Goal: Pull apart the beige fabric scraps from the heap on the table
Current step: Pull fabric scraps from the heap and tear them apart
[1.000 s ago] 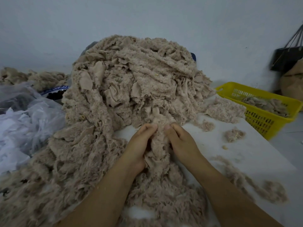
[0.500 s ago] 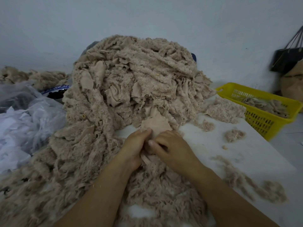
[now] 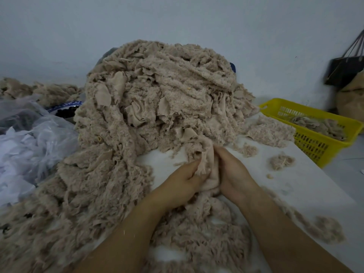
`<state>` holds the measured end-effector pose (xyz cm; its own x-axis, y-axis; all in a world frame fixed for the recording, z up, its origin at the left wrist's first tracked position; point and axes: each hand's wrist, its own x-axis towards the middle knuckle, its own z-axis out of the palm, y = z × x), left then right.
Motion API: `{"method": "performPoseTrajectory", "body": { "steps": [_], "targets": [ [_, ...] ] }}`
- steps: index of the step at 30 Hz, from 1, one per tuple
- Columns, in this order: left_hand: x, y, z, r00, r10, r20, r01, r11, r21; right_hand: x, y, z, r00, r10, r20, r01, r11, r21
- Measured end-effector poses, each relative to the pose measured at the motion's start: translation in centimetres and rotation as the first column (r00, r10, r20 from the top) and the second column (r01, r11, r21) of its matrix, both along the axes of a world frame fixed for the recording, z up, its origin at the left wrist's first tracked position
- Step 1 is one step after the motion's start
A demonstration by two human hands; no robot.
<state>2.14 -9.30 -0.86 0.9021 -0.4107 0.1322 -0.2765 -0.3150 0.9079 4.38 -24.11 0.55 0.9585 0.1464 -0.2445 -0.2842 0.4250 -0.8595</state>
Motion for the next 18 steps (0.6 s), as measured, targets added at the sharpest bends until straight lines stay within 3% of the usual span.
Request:
{"method": "performPoseTrajectory", "body": {
  "steps": [2,4,6,8,10,12,13,15,17,18],
  "targets": [
    [0.1,0.2,0.0,0.995,0.09,-0.047,-0.094,0.992,-0.087,0.4,-0.5,0.3,0.999,-0.013,-0.048,0.022,0.983,0.18],
    [0.2,0.3,0.5,0.953,0.252,-0.166,-0.291,0.914,-0.281,0.6,-0.9,0.3,0.999,-0.029,-0.038,0.039,0.948,0.315],
    [0.9,1.0,1.0,0.885,0.244,-0.397,-0.439,0.724,-0.533,0.8,-1.3,0.1,0.995,-0.097,-0.024,0.099,0.915,0.391],
    [1.3,1.9,1.4,0.841,0.102,-0.532,-0.499,0.527,-0.688,0.8,-1.3,-0.2,0.994,-0.11,0.012,0.099,0.934,0.343],
    [1.4,2.4,1.6,0.824,0.015,-0.567,-0.52,0.418,-0.745,0.6,-0.7,-0.4,0.997,-0.032,0.075,0.018,0.985,0.172],
    [1.6,2.6,1.6,0.821,-0.013,-0.571,-0.535,0.335,-0.776,-0.2,0.2,-0.4,0.972,0.135,0.191,-0.105,0.982,-0.159],
    [1.7,2.6,1.7,0.82,-0.013,-0.572,-0.542,0.302,-0.785,-0.7,0.6,-0.4,0.933,0.262,0.246,-0.162,0.918,-0.363],
    [2.0,2.9,1.7,0.823,-0.03,-0.567,-0.546,0.23,-0.805,-1.5,1.1,-0.6,0.828,0.5,0.253,-0.214,0.7,-0.682],
    [2.3,3.4,1.7,0.827,-0.054,-0.56,-0.545,0.172,-0.821,-1.7,1.2,-0.8,0.797,0.559,0.229,-0.139,0.539,-0.831],
    [2.4,3.7,1.7,0.827,-0.038,-0.561,-0.551,0.147,-0.822,-1.6,1.1,-0.8,0.809,0.532,0.249,-0.082,0.523,-0.848]
  ]
}}
